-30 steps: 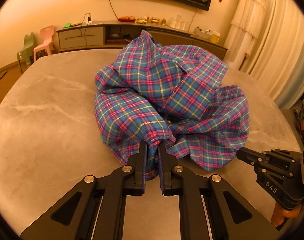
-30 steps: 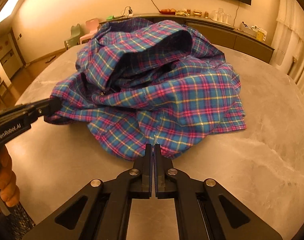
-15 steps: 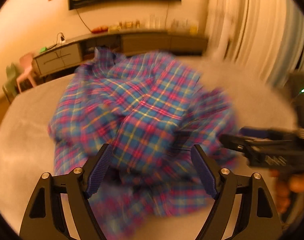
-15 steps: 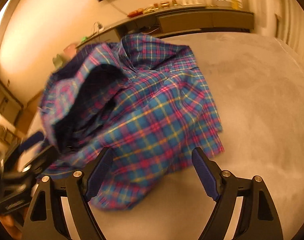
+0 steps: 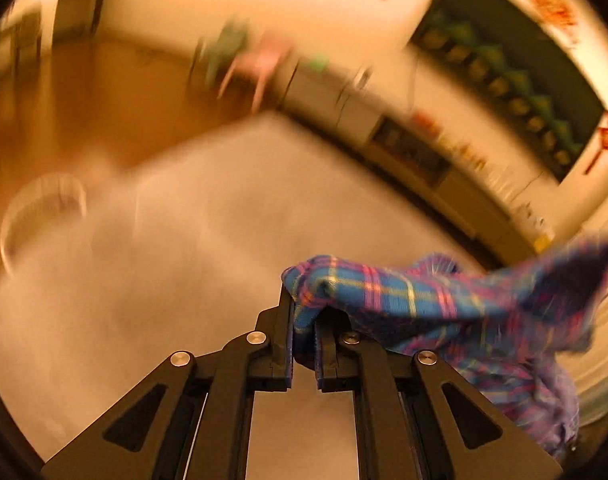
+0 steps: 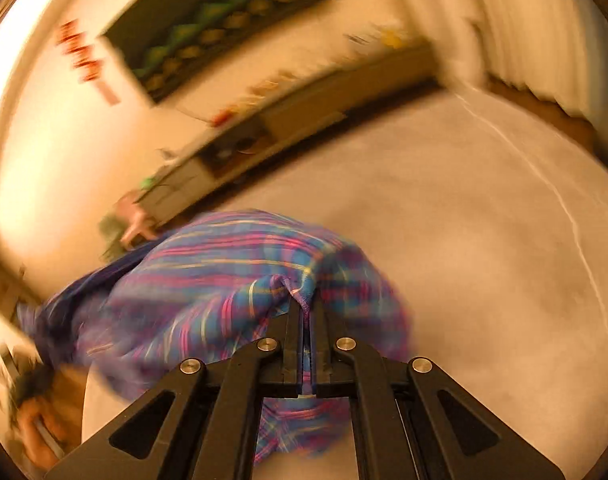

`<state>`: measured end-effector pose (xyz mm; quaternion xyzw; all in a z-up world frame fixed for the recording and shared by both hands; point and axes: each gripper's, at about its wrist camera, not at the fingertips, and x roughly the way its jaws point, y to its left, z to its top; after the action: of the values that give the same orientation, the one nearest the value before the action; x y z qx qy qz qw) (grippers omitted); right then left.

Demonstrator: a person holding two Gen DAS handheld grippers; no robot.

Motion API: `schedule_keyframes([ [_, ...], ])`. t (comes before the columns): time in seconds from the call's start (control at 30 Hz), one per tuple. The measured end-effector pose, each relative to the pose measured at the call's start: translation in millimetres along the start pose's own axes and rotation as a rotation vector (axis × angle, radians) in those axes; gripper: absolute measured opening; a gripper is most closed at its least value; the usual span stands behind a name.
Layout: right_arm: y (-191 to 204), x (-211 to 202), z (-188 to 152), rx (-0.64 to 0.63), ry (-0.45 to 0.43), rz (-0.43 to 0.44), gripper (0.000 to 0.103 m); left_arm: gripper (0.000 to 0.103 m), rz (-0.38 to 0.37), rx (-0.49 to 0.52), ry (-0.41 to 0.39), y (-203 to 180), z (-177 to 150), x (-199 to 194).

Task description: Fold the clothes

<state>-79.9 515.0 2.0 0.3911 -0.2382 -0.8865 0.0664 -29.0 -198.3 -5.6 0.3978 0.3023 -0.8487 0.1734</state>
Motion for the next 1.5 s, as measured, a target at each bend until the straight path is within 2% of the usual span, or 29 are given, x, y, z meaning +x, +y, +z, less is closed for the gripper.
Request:
schedule_keyframes([
  [0.03, -12.2, 4.9, -2.9, 0.034, 0.032, -0.005, 0.003, 0.007, 0.010, -0.019, 0.074, 13.6, -13.9, 19.9],
  [0.1, -29.4, 9.0, -8.5, 0.080, 0.066, -0.007, 0.003, 0.008, -0.112, -0.078, 0.148, 19.6, -19.5, 30.0],
  [0.13, -34.0, 7.9, -11.2, 0.089, 0.067, -0.003, 0.003, 0.016, -0.179, -0.109, 0.181, 21.6, -21.4, 33.8],
  [0.17, -32.2, 3.4, -12.7, 0.069, 0.056, -0.011, 0.003, 0.020, -0.175, -0.078, 0.154, 16.5, -19.8, 26.3],
  [0.23, -19.5, 1.5, -15.9, -0.003, 0.029, -0.036, 0.005, 0.053, -0.144, -0.029, 0.082, 7.2, -18.6, 8.4],
  [0.3, -0.4, -6.5, -14.8, -0.107, 0.000, -0.118, 0.008, 0.061, -0.198, -0.052, 0.054, 11.2, -13.9, -1.3],
  [0.37, 25.9, -18.7, -22.4, -0.240, -0.092, -0.298, 0.022, 0.062, -0.268, -0.084, 0.073, 8.8, -11.9, -2.5],
  [0.4, 37.0, -27.1, -27.3, -0.279, -0.138, -0.344, 0.044, 0.062, -0.286, -0.080, 0.082, 5.4, -12.8, -2.3],
  [0.43, 52.8, -32.6, -31.3, -0.316, -0.168, -0.317, 0.063, 0.063, -0.301, -0.073, 0.091, 1.6, -14.0, -1.9],
  [0.5, 85.0, -43.3, -39.1, -0.389, -0.226, -0.253, 0.073, 0.063, -0.325, -0.048, 0.108, -8.0, -12.3, -0.9],
  [0.53, 107.0, -39.9, -40.9, -0.448, -0.209, -0.216, 0.077, 0.063, -0.333, -0.029, 0.114, -14.2, -8.7, -0.2],
  [0.63, 167.0, -13.5, -40.6, -0.579, -0.111, -0.089, 0.079, 0.063, -0.353, 0.004, 0.130, -29.7, -0.9, -3.7],
  [0.67, 180.7, 1.9, -37.2, -0.599, -0.048, -0.044, 0.079, 0.063, -0.359, 0.003, 0.135, -33.5, -0.9, -5.1],
  [0.73, 202.6, 35.6, -35.3, -0.622, 0.074, -0.029, 0.079, 0.063, -0.367, -0.002, 0.130, -31.8, -1.4, -8.7],
  [0.77, 208.1, 67.4, -28.0, -0.606, 0.161, -0.041, 0.079, 0.063, -0.367, -0.002, 0.125, -31.0, -0.9, -10.5],
  [0.8, 206.8, 87.9, -22.3, -0.569, 0.222, -0.043, 0.079, 0.063, -0.365, 0.001, 0.120, -30.6, -0.6, -11.2],
  [0.87, 194.8, 137.8, -4.6, -0.407, 0.334, -0.061, 0.078, 0.063, -0.355, 0.012, 0.110, -27.6, -1.5, -13.0],
  [0.9, 192.7, 161.6, 0.3, -0.357, 0.382, -0.047, 0.054, 0.063, -0.350, 0.020, 0.105, -28.2, -0.8, -13.5],
  [0.93, 190.9, 185.3, 4.8, -0.308, 0.429, -0.032, 0.012, 0.063, -0.350, 0.026, 0.101, -28.4, 0.1, -13.4],
  [0.97, 194.5, 192.5, 7.9, -0.314, 0.454, -0.012, 0.005, 0.063, -0.359, 0.031, 0.092, -27.6, 2.4, -15.0],
  [1.0, 198.4, 198.8, 10.9, -0.323, 0.477, 0.007, 0.003, 0.063, -0.365, 0.033, 0.079, -27.1, 4.3, -18.5],
  [1.1, 217.8, 132.1, 41.7, -0.367, 0.295, 0.163, 0.002, 0.063, -0.374, 0.026, 0.034, -23.2, 9.4, -30.1],
  [1.2, 213.9, 10.5, 70.6, -0.424, 0.013, 0.305, 0.002, 0.063, -0.379, 0.029, 0.014, -23.8, 11.6, -35.4],
  [1.23, 205.1, -21.4, 76.8, -0.443, -0.060, 0.280, 0.002, 0.063, -0.379, 0.033, 0.022, -26.0, 10.8, -34.3],
  [1.3, 180.6, -58.5, 84.0, -0.476, -0.171, 0.131, 0.002, 0.063, -0.379, 0.041, 0.040, -30.9, 8.8, -31.4],
  [1.33, 164.1, -60.9, 87.7, -0.472, -0.176, 0.053, 0.002, 0.063, -0.381, 0.049, 0.050, -34.6, 7.4, -29.7],
  [1.4, 120.4, -42.7, 92.2, -0.407, -0.092, -0.061, 0.002, 0.063, -0.385, 0.080, 0.068, -43.5, 2.5, -28.3],
  [1.47, 76.5, -27.6, 84.1, -0.335, -0.012, -0.128, 0.002, 0.063, -0.397, 0.124, 0.091, -54.0, -3.8, -25.6],
  [1.5, 59.6, -26.5, 76.6, -0.310, 0.009, -0.125, 0.002, 0.063, -0.407, 0.146, 0.105, -58.6, -8.6, -25.3],
])
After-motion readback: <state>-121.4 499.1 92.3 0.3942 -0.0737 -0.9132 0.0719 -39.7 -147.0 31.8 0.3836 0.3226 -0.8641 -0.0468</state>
